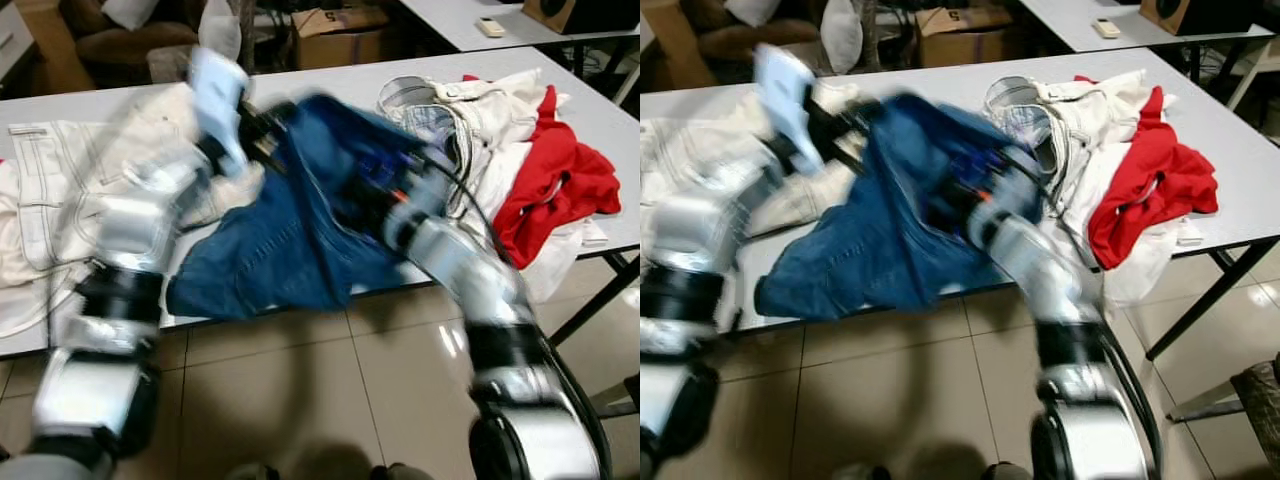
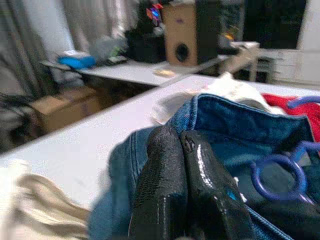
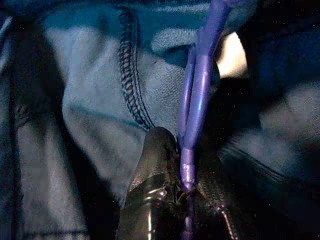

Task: Hang hanger

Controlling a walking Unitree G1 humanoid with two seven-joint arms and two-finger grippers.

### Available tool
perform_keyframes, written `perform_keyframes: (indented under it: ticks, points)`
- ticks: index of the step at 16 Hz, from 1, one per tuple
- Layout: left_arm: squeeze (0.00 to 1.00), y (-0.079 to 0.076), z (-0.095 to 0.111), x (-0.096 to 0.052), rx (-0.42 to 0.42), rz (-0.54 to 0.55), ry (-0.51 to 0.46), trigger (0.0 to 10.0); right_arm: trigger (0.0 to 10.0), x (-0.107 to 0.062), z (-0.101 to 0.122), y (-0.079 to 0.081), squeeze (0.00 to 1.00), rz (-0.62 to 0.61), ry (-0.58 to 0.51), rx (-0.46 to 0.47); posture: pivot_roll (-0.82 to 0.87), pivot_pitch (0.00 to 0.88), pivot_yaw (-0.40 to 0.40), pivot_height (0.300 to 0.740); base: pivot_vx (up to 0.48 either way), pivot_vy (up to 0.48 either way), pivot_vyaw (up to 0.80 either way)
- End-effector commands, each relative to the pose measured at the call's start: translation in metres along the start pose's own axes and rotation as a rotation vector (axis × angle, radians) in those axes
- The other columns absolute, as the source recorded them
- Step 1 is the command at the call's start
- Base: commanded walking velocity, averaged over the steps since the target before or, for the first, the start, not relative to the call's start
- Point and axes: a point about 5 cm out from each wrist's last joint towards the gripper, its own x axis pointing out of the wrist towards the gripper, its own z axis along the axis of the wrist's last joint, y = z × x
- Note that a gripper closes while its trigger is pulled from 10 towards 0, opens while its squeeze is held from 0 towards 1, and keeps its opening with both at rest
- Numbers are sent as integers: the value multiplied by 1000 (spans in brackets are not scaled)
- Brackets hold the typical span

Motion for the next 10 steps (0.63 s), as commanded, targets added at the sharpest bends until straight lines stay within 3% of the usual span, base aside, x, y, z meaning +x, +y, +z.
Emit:
perform_keyframes:
  ticks: [1, 3, 4, 5, 6, 7, 8, 9, 10]
  points:
    - [0, 7, 17, -6, 19, -12, -34, 0, 10000, 8, -2, 16, 0, 87, 16, -23, -28, 8, 7, 740, 0, 0, 0]
    - [0, 3, 47, -18, 40, -113, -77, 0, 10000, 20, 13, 51, 0, 319, -58, 70, -1, 3, -22, 740, 0, 0, 0]
    - [0, -4, 68, -17, -21, -132, -162, 0, 10000, 22, 19, 57, 0, 380, -86, 145, 8, 0, -31, 740, 0, 0, 0]
    - [0, -8, 76, -15, -48, -144, -200, 0, 10000, 25, 19, 55, 0, 377, -84, 151, 12, 0, -36, 740, 0, 0, 0]
    - [0, -18, 69, -9, -68, -158, -193, 0, 10000, 27, 6, 40, 0, 287, -24, 95, 11, 1, -35, 740, 0, 0, 0]
    - [0, -30, 45, -1, -93, -151, -131, 0, 10000, 25, -12, 16, 0, 155, 50, 44, 2, 5, -26, 740, 0, 0, 0]
    - [0, -34, 36, 1, -100, -145, -103, 0, 10000, 23, -18, 8, 0, 119, 71, 26, -1, 6, -22, 740, 0, 0, 0]
    - [0, -44, 4, 7, -142, -107, -20, 0, 10000, 14, -36, -16, 0, 11, 126, 11, -16, 9, -7, 740, 0, 0, 0]
    - [0, -52, -33, 11, -109, -60, 91, 0, 10000, -1, -56, -39, 0, -79, 178, 32, -29, 13, 8, 740, 0, 0, 0]
